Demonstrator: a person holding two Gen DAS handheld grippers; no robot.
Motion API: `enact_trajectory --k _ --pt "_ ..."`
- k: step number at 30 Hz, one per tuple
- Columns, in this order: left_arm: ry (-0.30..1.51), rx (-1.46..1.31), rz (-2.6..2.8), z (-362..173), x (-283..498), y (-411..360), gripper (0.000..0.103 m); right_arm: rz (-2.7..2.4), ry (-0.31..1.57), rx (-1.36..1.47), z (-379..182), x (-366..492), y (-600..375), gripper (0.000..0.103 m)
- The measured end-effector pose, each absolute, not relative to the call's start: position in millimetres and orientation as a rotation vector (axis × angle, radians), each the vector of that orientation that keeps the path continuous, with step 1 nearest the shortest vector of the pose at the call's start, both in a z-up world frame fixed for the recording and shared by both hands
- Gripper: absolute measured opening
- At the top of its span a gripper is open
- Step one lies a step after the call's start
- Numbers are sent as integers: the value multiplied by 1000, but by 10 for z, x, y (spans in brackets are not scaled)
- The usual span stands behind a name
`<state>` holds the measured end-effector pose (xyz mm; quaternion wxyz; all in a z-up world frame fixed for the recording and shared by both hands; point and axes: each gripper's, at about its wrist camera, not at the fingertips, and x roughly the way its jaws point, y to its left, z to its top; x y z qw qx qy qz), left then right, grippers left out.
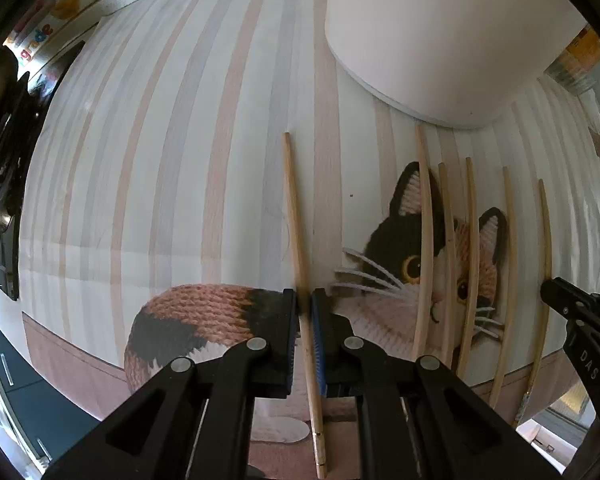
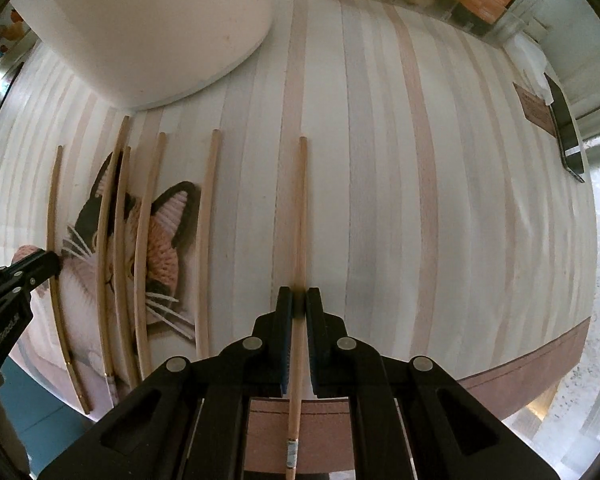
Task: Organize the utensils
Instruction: 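Grasp a chopstick with the left tool while the right tool grasps another, then lift both chopsticks and lower them into the utensil holder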
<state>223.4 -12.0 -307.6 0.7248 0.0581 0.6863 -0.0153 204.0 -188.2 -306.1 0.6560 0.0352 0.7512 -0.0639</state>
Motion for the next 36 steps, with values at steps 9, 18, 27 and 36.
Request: enact_trajectory --k 9,18,27,36 --pt "1517 135 -46 -3069 2343 -139 5 -144 1709 74 -3076 2113 -1875 8" --pt "1474 184 -29 -2985 2303 -268 4 -155 1692 84 -3075 2101 -1860 7" --pt "1265 158 -8 -2191 2283 -345 4 -186 1555 153 -2693 2039 -1993 7" --pt "1053 43 -37 -1176 2253 -351 4 -205 1332 206 -1916 2205 -2121 7"
